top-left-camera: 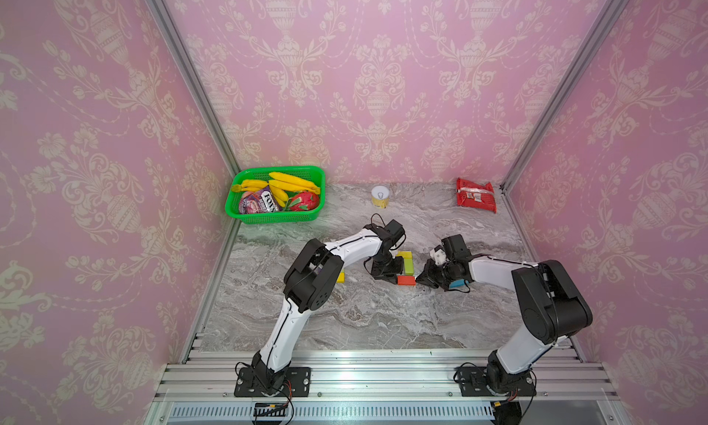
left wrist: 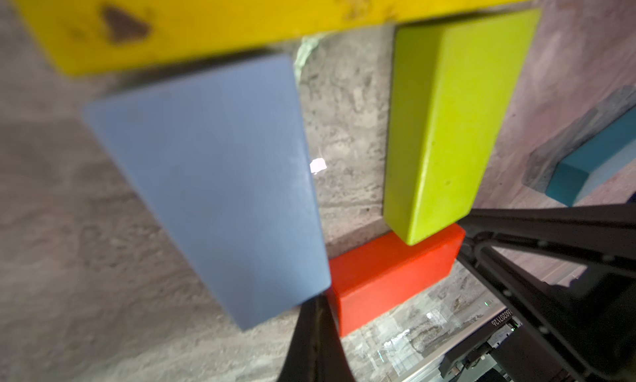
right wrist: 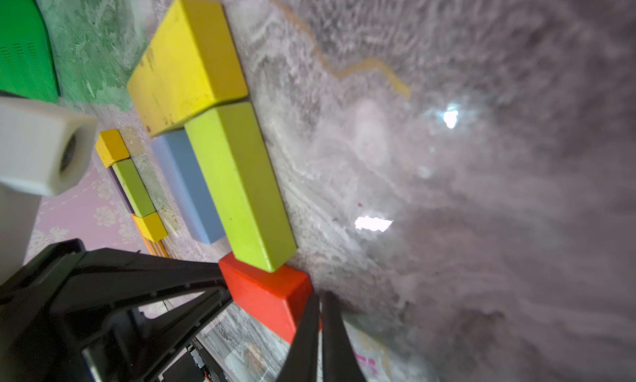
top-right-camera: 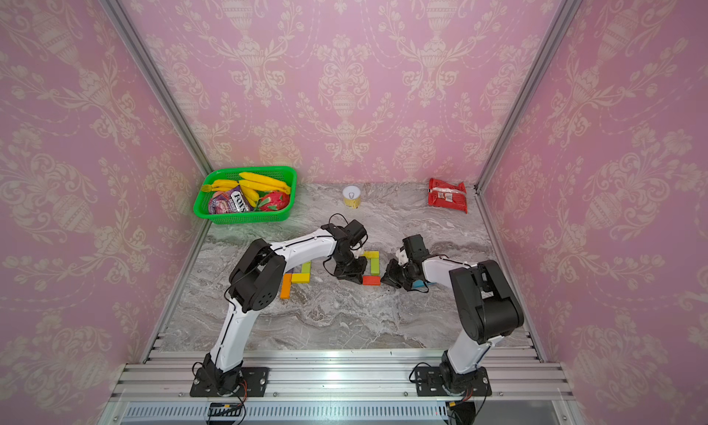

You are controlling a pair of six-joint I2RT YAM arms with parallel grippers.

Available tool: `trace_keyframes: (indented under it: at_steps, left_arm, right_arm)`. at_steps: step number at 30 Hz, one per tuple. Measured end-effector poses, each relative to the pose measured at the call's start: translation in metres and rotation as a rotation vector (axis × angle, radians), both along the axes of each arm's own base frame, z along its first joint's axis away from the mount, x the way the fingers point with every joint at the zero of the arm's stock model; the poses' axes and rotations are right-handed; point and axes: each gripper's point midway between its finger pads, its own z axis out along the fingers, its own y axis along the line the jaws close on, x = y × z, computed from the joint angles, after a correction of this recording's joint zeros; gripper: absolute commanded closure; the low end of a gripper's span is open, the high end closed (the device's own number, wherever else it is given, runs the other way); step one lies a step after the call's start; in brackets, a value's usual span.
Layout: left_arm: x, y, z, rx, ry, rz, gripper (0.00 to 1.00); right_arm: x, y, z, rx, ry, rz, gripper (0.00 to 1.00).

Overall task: Assemble the letter p with building blocks
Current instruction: Assemble the building block at the center of the board.

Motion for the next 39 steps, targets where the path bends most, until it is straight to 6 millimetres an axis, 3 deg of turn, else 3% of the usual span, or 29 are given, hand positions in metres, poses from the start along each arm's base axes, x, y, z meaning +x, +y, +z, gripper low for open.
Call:
trace_keyframes:
  at_steps: [39]
  left_arm:
    - [0.0047, -0.0001, 0.0003, -0.001, -0.012, 0.012, 1.00]
  right_arm:
    - [0.0074, 0.0004, 0.0007, -0.011, 0.006, -0.005, 0.91]
